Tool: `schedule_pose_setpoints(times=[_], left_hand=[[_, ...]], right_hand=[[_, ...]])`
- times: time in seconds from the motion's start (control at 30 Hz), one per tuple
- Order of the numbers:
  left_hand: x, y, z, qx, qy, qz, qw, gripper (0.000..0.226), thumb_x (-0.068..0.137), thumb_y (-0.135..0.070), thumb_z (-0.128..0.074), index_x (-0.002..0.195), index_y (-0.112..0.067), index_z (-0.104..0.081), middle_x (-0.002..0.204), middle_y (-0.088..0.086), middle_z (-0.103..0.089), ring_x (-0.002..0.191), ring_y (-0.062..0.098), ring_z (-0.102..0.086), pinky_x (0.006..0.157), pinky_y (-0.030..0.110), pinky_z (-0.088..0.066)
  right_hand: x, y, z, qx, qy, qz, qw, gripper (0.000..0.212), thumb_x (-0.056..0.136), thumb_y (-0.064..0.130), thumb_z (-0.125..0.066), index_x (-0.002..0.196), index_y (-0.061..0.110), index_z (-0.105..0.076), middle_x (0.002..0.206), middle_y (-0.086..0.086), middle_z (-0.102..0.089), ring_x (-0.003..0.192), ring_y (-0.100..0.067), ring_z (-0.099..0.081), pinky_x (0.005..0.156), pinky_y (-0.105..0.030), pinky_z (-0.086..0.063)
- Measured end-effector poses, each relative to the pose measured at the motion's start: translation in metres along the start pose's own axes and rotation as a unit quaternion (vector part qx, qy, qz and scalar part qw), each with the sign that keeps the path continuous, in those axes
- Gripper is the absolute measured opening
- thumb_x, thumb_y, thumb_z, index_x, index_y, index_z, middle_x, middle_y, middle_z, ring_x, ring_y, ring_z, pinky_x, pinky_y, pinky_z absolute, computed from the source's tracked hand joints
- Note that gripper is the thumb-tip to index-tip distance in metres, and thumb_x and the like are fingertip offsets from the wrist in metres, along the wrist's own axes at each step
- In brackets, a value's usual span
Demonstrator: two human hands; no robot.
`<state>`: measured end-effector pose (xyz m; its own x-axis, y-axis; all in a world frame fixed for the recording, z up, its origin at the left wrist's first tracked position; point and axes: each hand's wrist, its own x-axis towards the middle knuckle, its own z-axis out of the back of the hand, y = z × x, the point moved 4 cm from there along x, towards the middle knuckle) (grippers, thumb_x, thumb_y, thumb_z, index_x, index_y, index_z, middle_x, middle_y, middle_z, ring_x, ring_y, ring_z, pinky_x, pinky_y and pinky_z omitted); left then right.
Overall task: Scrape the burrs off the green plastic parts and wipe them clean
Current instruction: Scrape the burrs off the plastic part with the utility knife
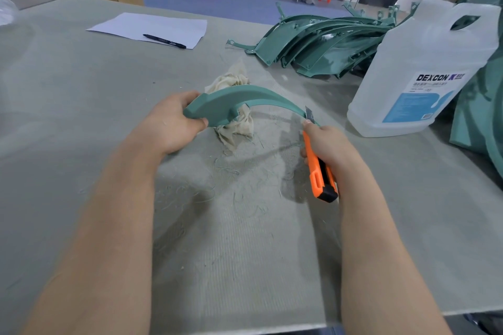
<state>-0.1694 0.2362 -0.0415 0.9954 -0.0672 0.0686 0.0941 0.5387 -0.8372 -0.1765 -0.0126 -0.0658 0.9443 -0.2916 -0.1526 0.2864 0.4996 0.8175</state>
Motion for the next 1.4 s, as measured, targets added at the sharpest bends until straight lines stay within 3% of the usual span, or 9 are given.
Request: schedule_pose_setpoints(times=[0.13,0.23,0.4,0.57,0.7,0.8,0.9,1.23,1.4], left_hand=[[0.000,0.000,0.001,0.001,-0.002,0.000,1.000,0.027,0.091,-0.004,-0.056,0.089,-0.031,-0.056,0.104,0.028,-0.063,0.078,0.026,-0.051,0.070,0.033,-0.037],[0.002,0.002,0.000,-0.001,0.000,0.005,1.000,0.021,0.091,-0.004,-0.056,0.096,-0.024,-0.060,0.095,0.024,-0.061,0.077,0.026,-0.051,0.070,0.033,-0.037],[0.002,0.001,-0.001,0.007,-0.001,0.003,1.000,0.027,0.091,-0.004,-0.056,0.079,-0.029,-0.054,0.089,0.018,-0.058,0.075,0.025,-0.050,0.067,0.029,-0.035],[0.004,0.001,-0.001,0.012,0.001,0.002,1.000,0.025,0.092,-0.004,-0.055,0.083,-0.028,-0.054,0.086,0.014,-0.056,0.075,0.025,-0.050,0.066,0.029,-0.035],[0.004,0.001,-0.003,0.012,0.000,0.000,1.000,0.021,0.091,-0.005,-0.056,0.096,-0.025,-0.057,0.094,0.018,-0.061,0.079,0.026,-0.052,0.071,0.032,-0.038],[0.004,0.001,-0.003,0.017,-0.007,-0.003,1.000,0.024,0.090,-0.005,-0.056,0.093,-0.028,-0.057,0.096,0.018,-0.063,0.084,0.030,-0.057,0.073,0.032,-0.039],[0.004,0.002,-0.003,0.019,-0.010,-0.005,1.000,0.024,0.091,-0.006,-0.057,0.094,-0.030,-0.058,0.102,0.019,-0.065,0.093,0.038,-0.061,0.074,0.034,-0.040],[0.004,0.002,-0.001,0.022,-0.011,-0.014,1.000,0.025,0.090,-0.005,-0.057,0.099,-0.029,-0.058,0.103,0.019,-0.065,0.097,0.040,-0.060,0.084,0.044,-0.048],[0.005,0.002,-0.002,0.015,-0.011,-0.012,1.000,0.027,0.090,-0.004,-0.057,0.094,-0.031,-0.058,0.102,0.018,-0.065,0.098,0.039,-0.060,0.078,0.037,-0.044]], right_hand=[[-0.001,0.000,0.000,0.021,0.002,-0.003,1.000,0.038,0.101,0.038,-0.038,0.075,0.015,-0.053,0.068,-0.007,-0.061,0.060,-0.022,-0.057,0.070,-0.034,-0.048],[-0.004,0.002,0.000,0.037,0.006,-0.001,0.999,0.038,0.101,0.038,-0.039,0.074,0.014,-0.051,0.066,-0.006,-0.060,0.053,-0.018,-0.056,0.062,-0.030,-0.046],[-0.015,0.018,-0.018,0.085,0.061,0.032,0.994,0.035,0.100,0.043,-0.041,0.088,0.012,-0.053,0.064,-0.005,-0.056,0.043,-0.014,-0.051,0.049,-0.026,-0.043],[-0.028,0.036,-0.034,0.093,0.107,0.104,0.984,0.033,0.100,0.043,-0.042,0.091,0.012,-0.049,0.061,-0.003,-0.050,0.039,-0.010,-0.048,0.040,-0.020,-0.039],[-0.032,0.041,-0.037,0.088,0.097,0.148,0.980,0.033,0.100,0.041,-0.043,0.087,0.012,-0.049,0.060,-0.002,-0.049,0.046,-0.014,-0.049,0.047,-0.028,-0.044],[-0.020,0.032,-0.029,0.042,0.021,0.123,0.991,0.035,0.100,0.041,-0.041,0.079,0.014,-0.045,0.074,-0.007,-0.054,0.069,-0.025,-0.054,0.076,-0.049,-0.052],[-0.008,0.019,-0.022,0.020,-0.014,0.074,0.997,0.035,0.101,0.039,-0.039,0.073,0.017,-0.039,0.085,-0.013,-0.054,0.087,-0.033,-0.056,0.092,-0.053,-0.050],[-0.005,0.017,-0.026,0.059,-0.017,0.074,0.995,0.036,0.101,0.038,-0.040,0.073,0.016,-0.039,0.074,-0.004,-0.046,0.100,-0.042,-0.061,0.087,-0.054,-0.050],[-0.005,0.014,-0.028,0.086,-0.014,0.057,0.995,0.034,0.101,0.038,-0.041,0.076,0.015,-0.041,0.071,-0.004,-0.048,0.069,-0.025,-0.058,0.067,-0.038,-0.047]])
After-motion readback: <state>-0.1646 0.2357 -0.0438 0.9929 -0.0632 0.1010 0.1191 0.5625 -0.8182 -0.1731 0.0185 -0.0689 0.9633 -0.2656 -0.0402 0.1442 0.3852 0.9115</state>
